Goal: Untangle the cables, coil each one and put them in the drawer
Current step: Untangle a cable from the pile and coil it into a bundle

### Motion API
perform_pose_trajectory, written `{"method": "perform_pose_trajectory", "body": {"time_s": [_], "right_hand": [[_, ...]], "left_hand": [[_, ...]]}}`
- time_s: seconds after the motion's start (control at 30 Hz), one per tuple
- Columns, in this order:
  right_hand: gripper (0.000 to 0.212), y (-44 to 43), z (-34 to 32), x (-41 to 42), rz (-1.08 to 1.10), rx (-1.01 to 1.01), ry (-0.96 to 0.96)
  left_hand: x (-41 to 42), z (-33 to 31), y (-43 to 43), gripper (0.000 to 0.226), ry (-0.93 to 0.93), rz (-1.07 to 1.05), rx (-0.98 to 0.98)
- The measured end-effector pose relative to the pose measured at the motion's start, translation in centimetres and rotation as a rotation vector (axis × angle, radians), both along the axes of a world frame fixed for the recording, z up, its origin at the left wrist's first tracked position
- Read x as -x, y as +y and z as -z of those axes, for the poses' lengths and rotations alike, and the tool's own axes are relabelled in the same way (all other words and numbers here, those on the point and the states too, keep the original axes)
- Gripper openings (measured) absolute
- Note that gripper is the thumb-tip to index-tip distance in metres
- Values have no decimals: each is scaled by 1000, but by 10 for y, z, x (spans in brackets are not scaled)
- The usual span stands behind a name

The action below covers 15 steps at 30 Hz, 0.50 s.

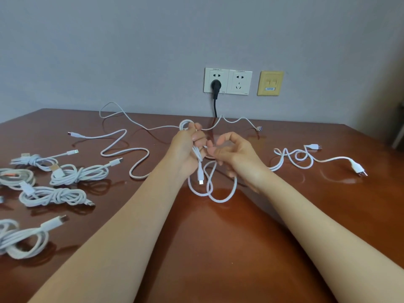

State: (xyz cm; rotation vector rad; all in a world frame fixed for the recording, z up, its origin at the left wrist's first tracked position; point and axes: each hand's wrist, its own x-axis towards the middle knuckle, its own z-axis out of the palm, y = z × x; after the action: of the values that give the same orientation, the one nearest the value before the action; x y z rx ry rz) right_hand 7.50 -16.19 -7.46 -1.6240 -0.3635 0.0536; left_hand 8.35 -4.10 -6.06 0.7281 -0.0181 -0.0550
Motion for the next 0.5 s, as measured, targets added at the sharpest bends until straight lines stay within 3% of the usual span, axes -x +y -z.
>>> {"method": "perform_pose_trajectory", "body": {"time_s": [0.13,0.3,0.5], "right_hand": [[23,-2,3,-2,124,313,-94],[31,-13,-2,-4,246,600,-336],[22,-14,-7,5,110,740,-547]], "left_hand": [[-6,-1,14,40,-10,-41,36],[-6,-1,27,39,138,-98,-5],[-5,-5,16,33,11,-328,-486]]}}
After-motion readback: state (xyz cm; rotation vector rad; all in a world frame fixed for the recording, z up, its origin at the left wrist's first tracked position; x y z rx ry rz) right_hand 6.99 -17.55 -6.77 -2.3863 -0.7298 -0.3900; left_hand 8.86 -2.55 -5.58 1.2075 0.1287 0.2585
